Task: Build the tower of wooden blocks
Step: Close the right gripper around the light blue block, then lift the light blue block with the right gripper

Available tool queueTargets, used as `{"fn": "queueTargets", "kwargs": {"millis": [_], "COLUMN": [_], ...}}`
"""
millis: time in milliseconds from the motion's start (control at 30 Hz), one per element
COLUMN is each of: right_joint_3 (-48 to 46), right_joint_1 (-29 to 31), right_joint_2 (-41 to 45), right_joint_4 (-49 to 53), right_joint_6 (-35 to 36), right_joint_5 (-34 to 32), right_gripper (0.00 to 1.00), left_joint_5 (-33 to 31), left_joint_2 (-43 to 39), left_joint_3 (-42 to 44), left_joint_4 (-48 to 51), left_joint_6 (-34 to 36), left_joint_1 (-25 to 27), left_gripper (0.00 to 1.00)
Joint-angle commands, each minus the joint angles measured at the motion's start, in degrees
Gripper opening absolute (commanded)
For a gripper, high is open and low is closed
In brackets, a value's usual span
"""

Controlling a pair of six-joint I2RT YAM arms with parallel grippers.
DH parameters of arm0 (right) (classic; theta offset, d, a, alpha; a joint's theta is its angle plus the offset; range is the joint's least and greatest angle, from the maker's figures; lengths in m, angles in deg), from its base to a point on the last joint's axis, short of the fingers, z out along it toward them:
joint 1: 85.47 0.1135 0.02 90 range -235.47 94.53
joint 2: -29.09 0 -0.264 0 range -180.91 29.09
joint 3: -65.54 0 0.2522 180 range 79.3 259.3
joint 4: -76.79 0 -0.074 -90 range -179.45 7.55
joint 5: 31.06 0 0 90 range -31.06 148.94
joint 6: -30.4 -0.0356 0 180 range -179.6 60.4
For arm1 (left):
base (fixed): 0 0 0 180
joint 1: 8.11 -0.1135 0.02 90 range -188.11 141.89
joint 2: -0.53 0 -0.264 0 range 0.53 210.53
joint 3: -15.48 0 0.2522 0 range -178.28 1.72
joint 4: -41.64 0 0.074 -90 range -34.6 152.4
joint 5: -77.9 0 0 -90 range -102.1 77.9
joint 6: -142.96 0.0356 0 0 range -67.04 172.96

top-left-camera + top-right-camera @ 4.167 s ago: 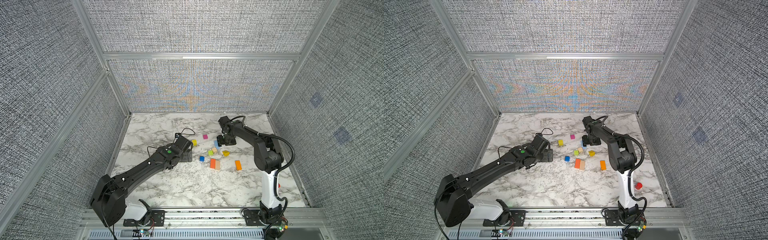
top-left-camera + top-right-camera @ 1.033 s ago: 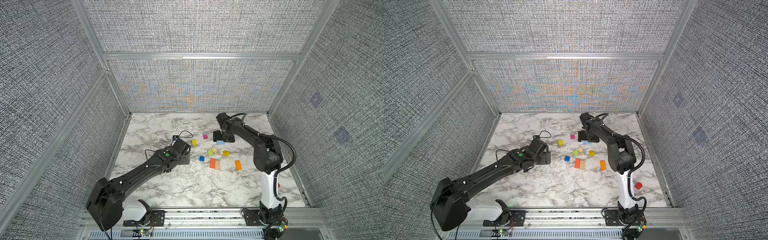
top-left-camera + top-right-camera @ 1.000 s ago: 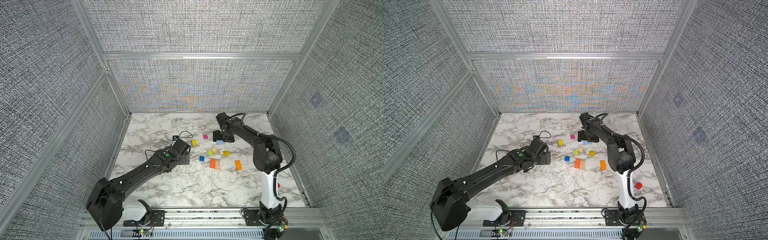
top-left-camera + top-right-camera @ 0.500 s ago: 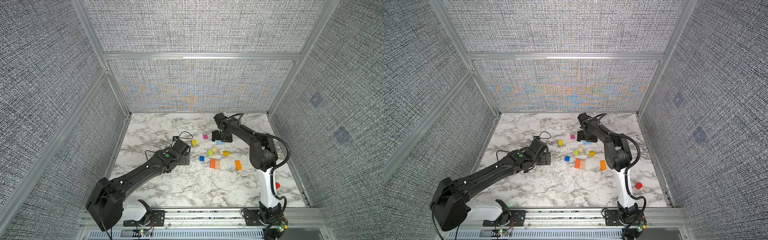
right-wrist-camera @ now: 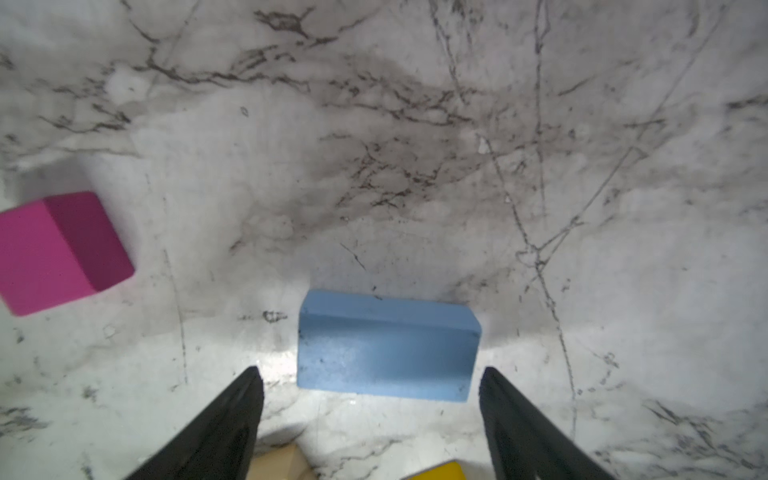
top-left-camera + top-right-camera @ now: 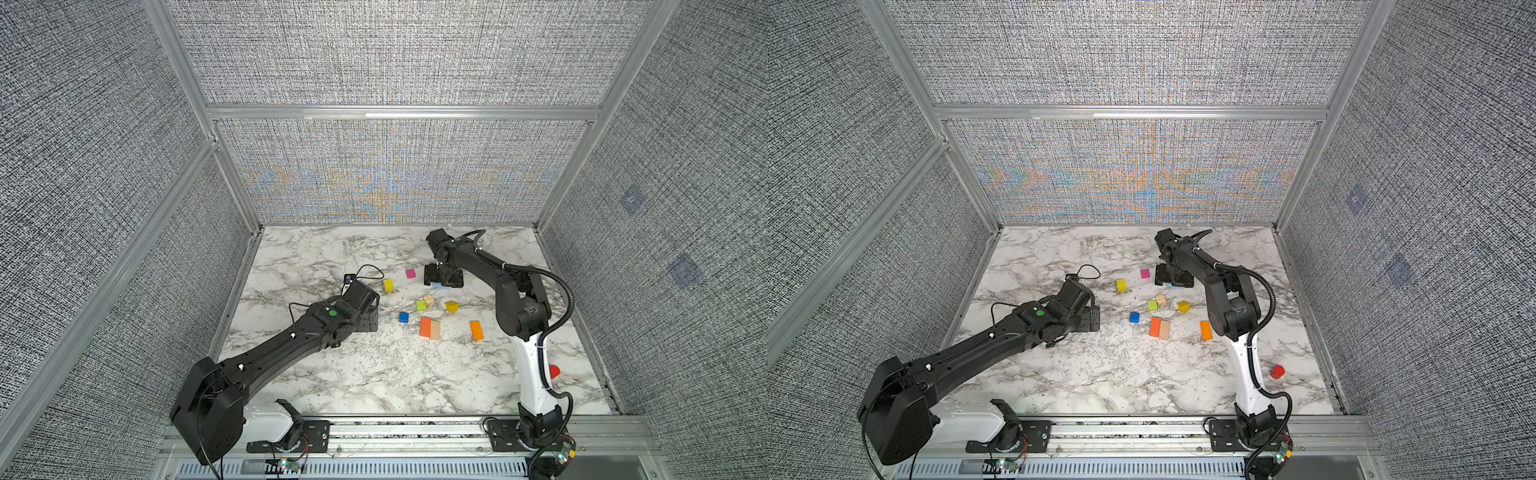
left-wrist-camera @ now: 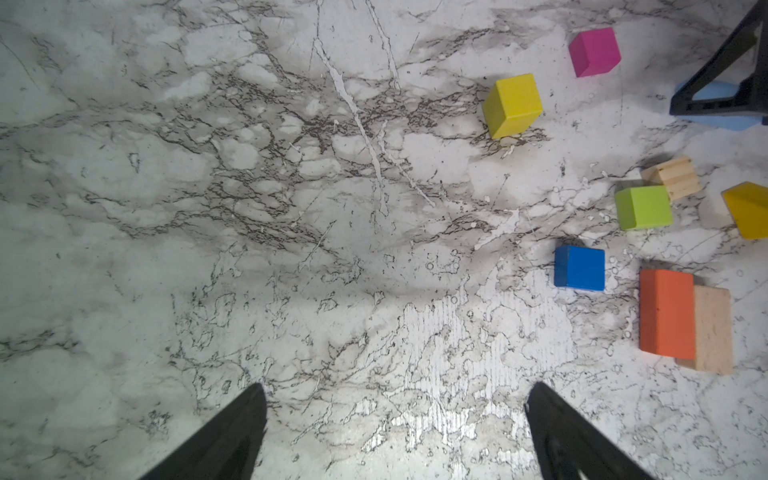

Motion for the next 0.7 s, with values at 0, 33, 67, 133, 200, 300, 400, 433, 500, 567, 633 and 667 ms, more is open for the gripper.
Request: {"fn": "queueTargets", "kwargs": {"millis": [0,33,67,133,200,300,400,433,500,567,633,667], "right_joint_3": [1.1,1.2,1.3,1.3,1.2,1.3,0.9,0.6,0.4,0.5,0.4,0.1], "right_joint_1": [0.1,0.1,0.1,0.0,0.1,0.0,0.1,0.1,0.1,0.2,0.3,0.3], "right_joint_2": [-0.8,-1.0,-1.1,-1.2,-1.3,-1.6,-1.5,-1.4,-1.3,-1.3,-1.0,-0.7], "right_joint_4": [1.4,1.4,1.4,1.4,1.4,1.5,1.5,1.4,1.3,1.4,1.6,1.6], "right_joint_6": [-0.5,-0.5,-0.5,-0.5,-0.4,-0.1,0.1,0.2,0.5,1.1,1.4,1.6], "right_joint_5": [-0.7,-0.8,-0.9,-0.9,-1.1,-0.8,-1.0,-1.0,-0.7,-0.4,-0.5,-0.6], "right_gripper": [0.82,0.82,0.81,0.79,0.77,0.75,0.71,0.68,0.64,0.6,0.58,0.57], "left_joint_5": [0.0,-0.1,0.0,-0.2,-0.3,-0.2,0.0,0.0,0.1,0.2,0.2,0.3], "left_joint_2": [-0.2,-0.3,-0.5,-1.0,-1.3,-1.1,-1.1,-1.0,-1.0,-1.0,-0.8,-0.7], "left_joint_3": [0.1,0.2,0.3,0.6,0.8,0.7,0.8,0.9,1.0,1.0,0.9,1.0], "left_joint_4": [-0.6,-0.6,-0.6,-0.7,-0.9,-0.9,-1.0,-1.1,-1.3,-1.4,-1.6,-1.7], "left_joint_6": [0.3,0.2,0.2,0.3,0.4,0.4,0.3,0.3,0.3,0.4,0.4,0.4], "left_joint_1": [-0.1,-0.1,-0.1,-0.2,-0.3,-0.4,-0.5,-0.5,-0.5,-0.5,-0.5,-0.5], "left_gripper": [0.98,0.98,0.98,0.99,0.98,0.98,0.98,0.99,0.98,0.98,0.98,0.98]}}
